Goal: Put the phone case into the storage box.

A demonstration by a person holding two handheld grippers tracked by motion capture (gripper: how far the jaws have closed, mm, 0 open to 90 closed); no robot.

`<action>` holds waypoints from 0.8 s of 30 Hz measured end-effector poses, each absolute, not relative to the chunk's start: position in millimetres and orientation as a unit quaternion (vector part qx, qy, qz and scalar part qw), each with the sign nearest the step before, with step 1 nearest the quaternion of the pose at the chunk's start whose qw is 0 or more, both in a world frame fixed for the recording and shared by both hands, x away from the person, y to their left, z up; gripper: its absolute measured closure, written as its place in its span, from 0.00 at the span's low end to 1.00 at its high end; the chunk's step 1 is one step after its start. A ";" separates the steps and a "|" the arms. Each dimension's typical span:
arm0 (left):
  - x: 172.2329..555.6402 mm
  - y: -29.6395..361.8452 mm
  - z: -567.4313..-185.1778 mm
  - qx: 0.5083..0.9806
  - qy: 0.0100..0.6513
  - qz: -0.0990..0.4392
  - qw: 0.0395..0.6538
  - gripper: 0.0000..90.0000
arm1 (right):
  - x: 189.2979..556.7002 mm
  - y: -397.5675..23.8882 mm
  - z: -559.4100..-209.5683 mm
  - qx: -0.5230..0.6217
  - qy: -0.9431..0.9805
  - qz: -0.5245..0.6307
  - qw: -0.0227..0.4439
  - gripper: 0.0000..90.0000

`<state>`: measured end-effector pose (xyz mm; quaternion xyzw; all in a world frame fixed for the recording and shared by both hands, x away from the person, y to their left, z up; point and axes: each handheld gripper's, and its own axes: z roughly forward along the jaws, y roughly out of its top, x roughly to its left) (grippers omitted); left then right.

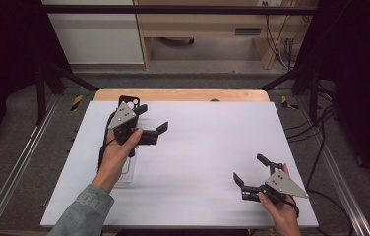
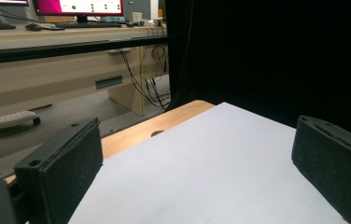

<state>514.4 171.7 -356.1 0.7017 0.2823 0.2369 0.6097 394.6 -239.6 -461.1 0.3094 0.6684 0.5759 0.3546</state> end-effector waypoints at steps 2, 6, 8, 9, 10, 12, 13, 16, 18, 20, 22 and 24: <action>512.4 173.6 -354.7 0.701 0.281 0.238 0.610 0.02 | 394.7 -239.4 -461.2 0.309 0.669 0.576 0.354 0.03; 509.1 178.4 -351.7 0.701 0.279 0.241 0.610 0.02 | 394.7 -239.0 -461.3 0.309 0.670 0.574 0.355 0.03; 507.5 181.2 -350.4 0.701 0.279 0.243 0.610 0.02 | 394.6 -238.9 -461.3 0.309 0.670 0.573 0.355 0.03; 506.6 182.7 -349.6 0.701 0.279 0.243 0.610 0.02 | 394.6 -239.0 -461.3 0.309 0.670 0.573 0.355 0.03; 505.7 184.0 -348.9 0.699 0.279 0.244 0.611 0.02 | 394.6 -239.1 -461.3 0.309 0.670 0.574 0.355 0.03; 503.9 187.0 -347.2 0.698 0.279 0.246 0.612 0.02 | 394.8 -239.2 -461.5 0.311 0.670 0.574 0.355 0.03; 503.1 188.0 -346.5 0.697 0.279 0.246 0.613 0.02 | 394.9 -239.3 -461.6 0.311 0.669 0.574 0.355 0.03; 499.9 192.5 -344.2 0.696 0.277 0.250 0.614 0.02 | 394.9 -239.4 -462.0 0.310 0.670 0.574 0.354 0.03; 497.8 194.5 -343.2 0.696 0.275 0.255 0.612 0.01 | 394.8 -239.4 -462.2 0.311 0.670 0.574 0.354 0.03; 495.7 196.6 -342.4 0.696 0.274 0.257 0.612 0.01 | 394.9 -239.5 -462.4 0.311 0.669 0.575 0.353 0.03; 493.8 199.2 -341.6 0.696 0.273 0.258 0.612 0.01 | 395.0 -239.5 -462.4 0.312 0.669 0.574 0.354 0.03; 492.0 201.0 -341.0 0.693 0.274 0.259 0.614 0.01 | 395.0 -239.5 -462.5 0.311 0.670 0.574 0.354 0.03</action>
